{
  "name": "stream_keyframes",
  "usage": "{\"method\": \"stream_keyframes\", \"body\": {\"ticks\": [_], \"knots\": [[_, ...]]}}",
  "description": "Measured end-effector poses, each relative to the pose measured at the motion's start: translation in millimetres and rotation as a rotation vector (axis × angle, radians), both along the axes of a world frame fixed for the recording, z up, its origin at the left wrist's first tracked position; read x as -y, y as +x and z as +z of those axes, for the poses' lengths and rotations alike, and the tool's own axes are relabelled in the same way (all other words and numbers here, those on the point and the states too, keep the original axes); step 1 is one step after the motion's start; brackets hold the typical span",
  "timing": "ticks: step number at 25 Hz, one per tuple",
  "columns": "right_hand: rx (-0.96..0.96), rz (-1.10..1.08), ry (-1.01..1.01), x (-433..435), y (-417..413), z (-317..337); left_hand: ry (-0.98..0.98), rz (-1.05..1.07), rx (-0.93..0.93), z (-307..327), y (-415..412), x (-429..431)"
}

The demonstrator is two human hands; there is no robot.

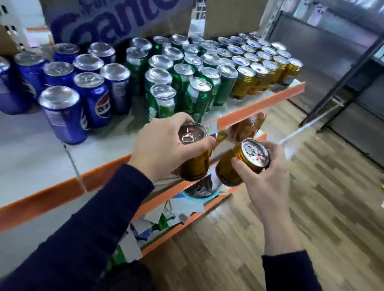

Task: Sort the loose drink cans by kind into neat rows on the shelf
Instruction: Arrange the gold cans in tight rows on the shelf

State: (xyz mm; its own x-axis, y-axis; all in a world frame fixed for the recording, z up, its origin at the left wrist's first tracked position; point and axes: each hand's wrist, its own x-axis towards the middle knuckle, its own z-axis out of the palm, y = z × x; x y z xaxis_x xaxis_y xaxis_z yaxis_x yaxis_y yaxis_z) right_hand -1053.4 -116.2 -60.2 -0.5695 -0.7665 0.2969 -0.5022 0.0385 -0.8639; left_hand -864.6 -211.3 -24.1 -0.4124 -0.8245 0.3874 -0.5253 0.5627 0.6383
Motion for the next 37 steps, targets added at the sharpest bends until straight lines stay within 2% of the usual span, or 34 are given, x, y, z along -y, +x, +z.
{"method": "stream_keyframes", "body": {"ticks": [6, 14, 24, 28, 33, 37], "knots": [[0.014, -0.005, 0.010, 36, -90, -15, 0.010, -0.014, -0.008, -15, -93, 39], [-0.033, -0.021, 0.093, 138, -232, -19, -0.031, -0.015, -0.049, -14, -228, 145], [-0.006, -0.016, 0.016, 247, -375, -17, -0.006, 0.025, -0.009, -14, -354, 219], [0.006, 0.018, -0.033, 279, -433, -16, 0.003, 0.130, 0.051, -18, -400, 229], [-0.047, 0.134, -0.066, 328, -512, 2, 0.041, 0.377, 0.073, -19, -451, 231], [-0.076, 0.222, -0.080, 378, -541, 7, 0.086, 0.572, 0.044, -24, -468, 217]]}}
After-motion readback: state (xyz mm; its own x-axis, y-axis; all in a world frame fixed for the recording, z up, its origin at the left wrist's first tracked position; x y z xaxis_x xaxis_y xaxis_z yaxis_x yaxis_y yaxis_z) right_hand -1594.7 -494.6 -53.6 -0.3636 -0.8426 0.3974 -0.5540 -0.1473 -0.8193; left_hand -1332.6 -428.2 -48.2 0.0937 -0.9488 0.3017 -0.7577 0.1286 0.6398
